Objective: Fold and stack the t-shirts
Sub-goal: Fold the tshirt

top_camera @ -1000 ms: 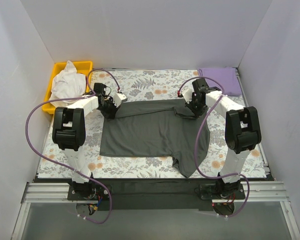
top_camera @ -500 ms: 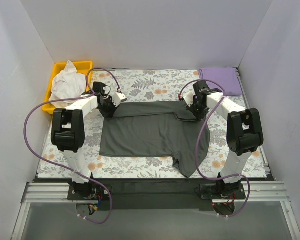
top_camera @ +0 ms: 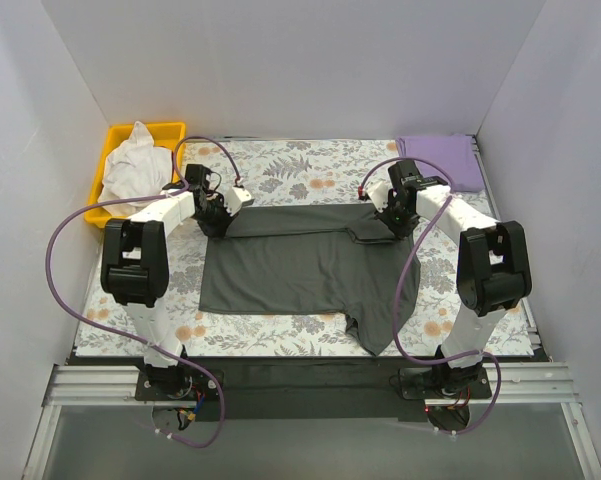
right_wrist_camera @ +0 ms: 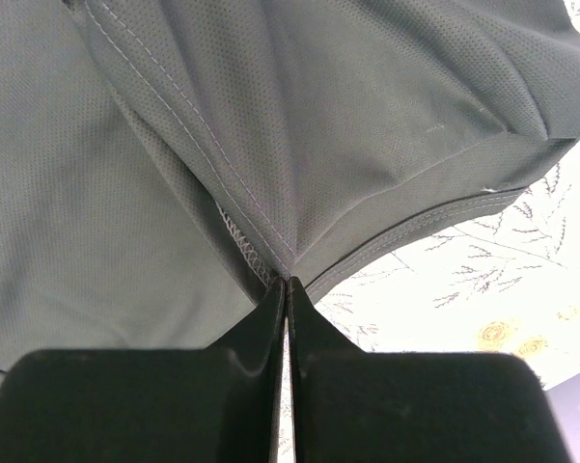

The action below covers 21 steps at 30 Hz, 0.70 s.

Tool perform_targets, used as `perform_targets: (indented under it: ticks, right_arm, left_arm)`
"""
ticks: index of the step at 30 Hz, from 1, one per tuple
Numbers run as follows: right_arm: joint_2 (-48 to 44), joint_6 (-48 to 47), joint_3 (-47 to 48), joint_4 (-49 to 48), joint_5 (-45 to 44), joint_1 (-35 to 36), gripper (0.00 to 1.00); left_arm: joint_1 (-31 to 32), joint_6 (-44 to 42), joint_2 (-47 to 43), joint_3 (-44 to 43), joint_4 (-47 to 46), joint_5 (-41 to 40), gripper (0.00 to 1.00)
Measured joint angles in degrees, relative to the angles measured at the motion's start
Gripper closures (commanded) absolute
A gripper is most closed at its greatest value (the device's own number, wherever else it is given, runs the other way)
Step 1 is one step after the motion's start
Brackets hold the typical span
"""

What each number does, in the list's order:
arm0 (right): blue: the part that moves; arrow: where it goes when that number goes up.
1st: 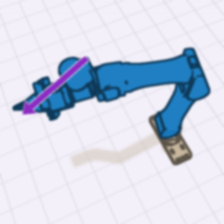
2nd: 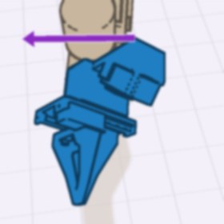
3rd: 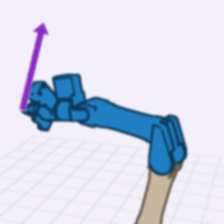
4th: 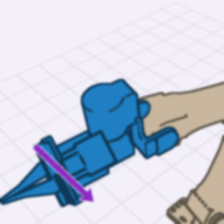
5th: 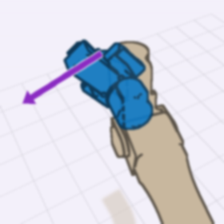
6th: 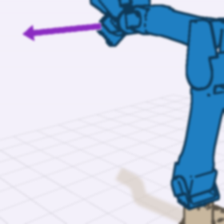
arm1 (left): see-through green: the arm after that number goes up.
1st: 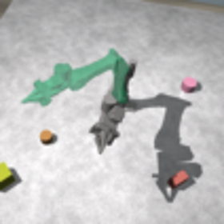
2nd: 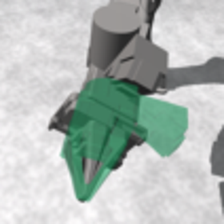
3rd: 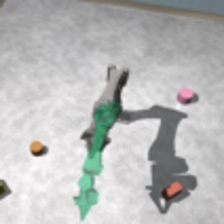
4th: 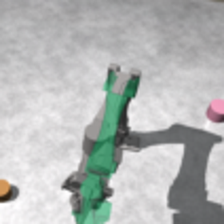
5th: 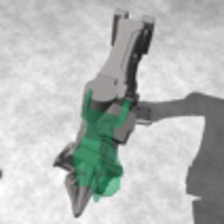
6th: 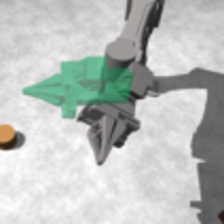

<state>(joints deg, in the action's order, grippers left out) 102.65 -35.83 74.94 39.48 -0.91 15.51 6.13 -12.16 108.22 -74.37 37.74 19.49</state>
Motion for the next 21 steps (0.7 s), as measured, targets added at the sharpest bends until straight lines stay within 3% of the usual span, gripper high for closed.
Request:
perform_targets:
  ticks: [8, 9, 10, 12, 14, 16, 21]
  right_arm:
    - [0.5, 0.0, 0.0, 0.3, 0.0, 0.0, 0.99]
    - [0.7, 0.0, 0.0, 0.3, 0.0, 0.0, 0.95]
    - [0.8, 0.0, 0.0, 0.5, 0.0, 0.0, 0.75]
    - [0.8, 0.3, -0.1, 0.9, 0.5, 0.0, 0.54]
    - [0.7, -0.3, -0.1, 1.3, 1.3, 0.0, 0.45]
    - [0.0, -0.5, -0.2, 2.3, 2.4, 0.0, 0.37]
    - [-6.9, -1.9, -0.7, 4.8, 4.6, -0.1, 0.36]
  left_arm:
    - [0.1, 0.0, -0.5, 0.0, 2.7, 0.0, 1.0]
    - [0.1, 0.0, -0.5, 0.0, 3.0, 0.0, 1.0]
    - [0.1, 0.0, -0.5, 0.1, 3.1, 0.0, 0.95]
    - [0.1, 0.0, -0.5, 0.2, 3.3, -0.2, 0.8]
    - [0.2, 0.5, -0.5, 0.2, 3.5, -0.3, 0.73]
    - [0.0, 0.6, -0.9, 0.2, 4.0, 0.0, 0.59]
    - [-0.8, 2.0, -5.2, -0.2, 5.8, 4.3, 0.55]
